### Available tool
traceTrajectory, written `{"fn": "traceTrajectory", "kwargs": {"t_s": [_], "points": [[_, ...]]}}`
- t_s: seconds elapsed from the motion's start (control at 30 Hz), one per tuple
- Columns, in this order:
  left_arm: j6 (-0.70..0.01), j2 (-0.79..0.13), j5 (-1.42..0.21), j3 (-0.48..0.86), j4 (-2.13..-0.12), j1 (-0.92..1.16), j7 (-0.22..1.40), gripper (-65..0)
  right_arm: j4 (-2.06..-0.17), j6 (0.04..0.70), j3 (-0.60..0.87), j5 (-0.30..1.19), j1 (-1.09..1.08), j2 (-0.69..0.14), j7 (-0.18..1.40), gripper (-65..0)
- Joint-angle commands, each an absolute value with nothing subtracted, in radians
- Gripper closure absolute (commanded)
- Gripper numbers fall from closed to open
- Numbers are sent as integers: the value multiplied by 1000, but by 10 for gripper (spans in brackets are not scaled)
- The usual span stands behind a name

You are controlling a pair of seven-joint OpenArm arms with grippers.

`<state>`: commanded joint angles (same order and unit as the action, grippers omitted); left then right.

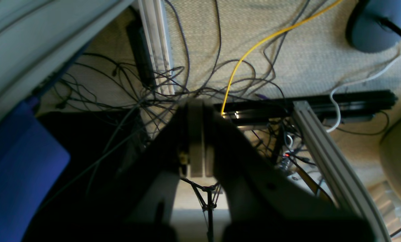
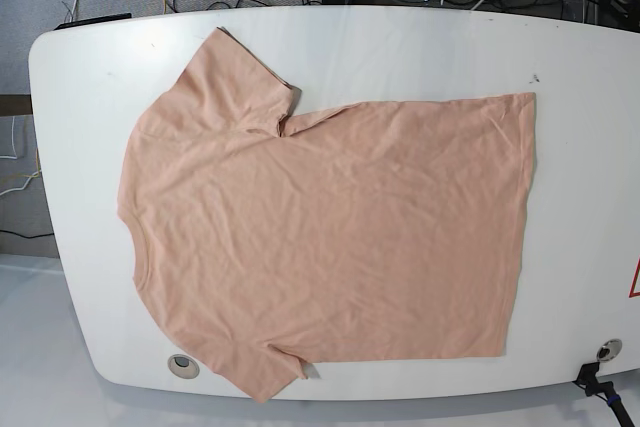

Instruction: Fold the T-shirt properly

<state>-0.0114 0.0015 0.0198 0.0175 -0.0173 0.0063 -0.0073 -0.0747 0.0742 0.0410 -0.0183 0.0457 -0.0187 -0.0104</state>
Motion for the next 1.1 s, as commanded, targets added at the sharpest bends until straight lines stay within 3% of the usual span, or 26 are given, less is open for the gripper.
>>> {"fn": "traceTrajectory", "kwargs": {"t_s": [0.47,0.63,0.87,0.9,1.1], "points": [[-13,-34,31,18,-45,80,17,0,-77,71,42,-17,70,-25,-3,0],[-13,-73,33,22,-189,205,14,0,-113,78,42,-6,136,-44,-6,0],[-15,-150,42,18,-550,454,0,0,-283,84,-13,58,310,-130,-4,0],[-36,-105,41,19,-447,325,-27,0,-134,87,47,-16,119,-35,-12,-3],[-39,-105,42,19,-426,283,-28,0,-168,87,47,-16,130,-35,-10,-4]]}}
